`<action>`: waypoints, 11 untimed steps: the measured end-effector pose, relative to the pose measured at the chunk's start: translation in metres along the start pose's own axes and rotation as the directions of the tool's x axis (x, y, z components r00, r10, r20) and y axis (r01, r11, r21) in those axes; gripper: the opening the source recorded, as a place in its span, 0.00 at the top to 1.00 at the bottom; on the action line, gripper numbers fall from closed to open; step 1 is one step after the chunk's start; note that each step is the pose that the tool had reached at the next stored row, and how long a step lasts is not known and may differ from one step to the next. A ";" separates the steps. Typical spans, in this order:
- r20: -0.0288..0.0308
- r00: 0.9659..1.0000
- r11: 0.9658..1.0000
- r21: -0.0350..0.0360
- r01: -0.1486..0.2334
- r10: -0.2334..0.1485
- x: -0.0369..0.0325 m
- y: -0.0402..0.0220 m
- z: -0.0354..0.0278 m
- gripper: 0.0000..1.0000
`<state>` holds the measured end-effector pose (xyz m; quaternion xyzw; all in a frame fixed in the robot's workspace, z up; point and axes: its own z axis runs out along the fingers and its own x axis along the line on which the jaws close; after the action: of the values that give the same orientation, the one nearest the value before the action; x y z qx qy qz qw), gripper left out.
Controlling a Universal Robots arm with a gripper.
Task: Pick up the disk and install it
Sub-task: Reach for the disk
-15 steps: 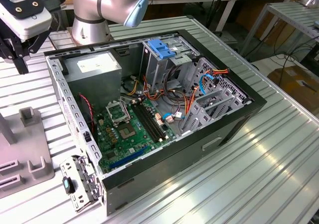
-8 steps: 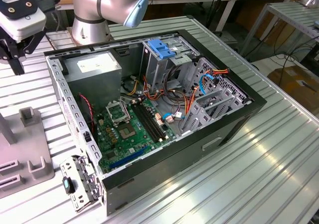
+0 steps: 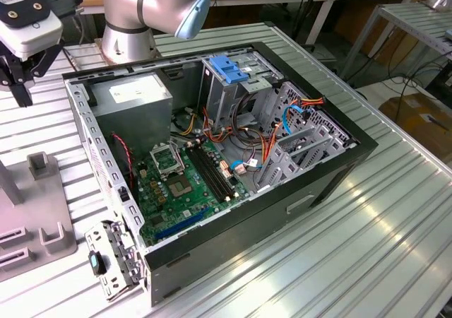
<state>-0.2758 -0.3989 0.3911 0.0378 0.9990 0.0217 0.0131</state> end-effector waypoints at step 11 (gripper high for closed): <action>0.000 1.000 1.000 0.000 0.000 0.000 0.0016 -0.0001 -0.0001 0.89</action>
<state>-0.2774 -0.3989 0.3911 0.0379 0.9990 0.0217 0.0130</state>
